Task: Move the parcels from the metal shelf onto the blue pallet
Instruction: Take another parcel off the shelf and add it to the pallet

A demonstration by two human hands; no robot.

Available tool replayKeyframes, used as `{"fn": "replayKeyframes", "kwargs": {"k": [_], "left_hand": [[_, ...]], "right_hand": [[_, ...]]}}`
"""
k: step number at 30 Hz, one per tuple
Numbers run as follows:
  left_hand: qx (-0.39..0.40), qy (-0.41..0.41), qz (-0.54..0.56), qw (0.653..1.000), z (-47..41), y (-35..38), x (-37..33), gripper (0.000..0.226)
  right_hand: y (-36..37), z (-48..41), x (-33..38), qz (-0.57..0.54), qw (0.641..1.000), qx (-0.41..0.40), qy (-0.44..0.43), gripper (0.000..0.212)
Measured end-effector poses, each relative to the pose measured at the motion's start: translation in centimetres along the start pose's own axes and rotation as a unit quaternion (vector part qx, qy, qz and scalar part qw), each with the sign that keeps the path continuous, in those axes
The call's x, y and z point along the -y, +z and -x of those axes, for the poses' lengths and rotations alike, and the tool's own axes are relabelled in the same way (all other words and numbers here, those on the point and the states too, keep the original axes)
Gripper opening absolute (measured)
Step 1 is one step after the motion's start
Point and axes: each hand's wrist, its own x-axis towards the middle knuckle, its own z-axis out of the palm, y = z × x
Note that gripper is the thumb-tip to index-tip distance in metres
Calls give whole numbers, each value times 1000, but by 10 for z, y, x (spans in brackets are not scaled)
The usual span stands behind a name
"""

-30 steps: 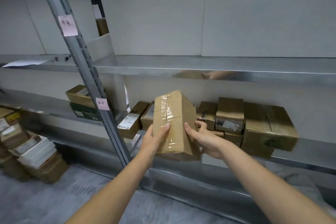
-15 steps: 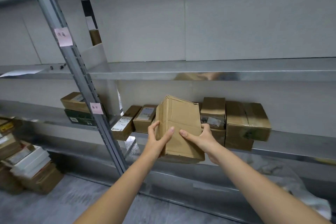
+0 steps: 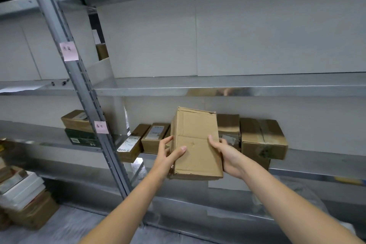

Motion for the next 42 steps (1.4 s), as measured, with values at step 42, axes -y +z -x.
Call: {"fn": "replayKeyframes", "kwargs": {"k": [42], "left_hand": [[146,81,85,982,-28,137,-21,59]], "right_hand": [[-50,79,39,113,957,-212,-159,39]]}}
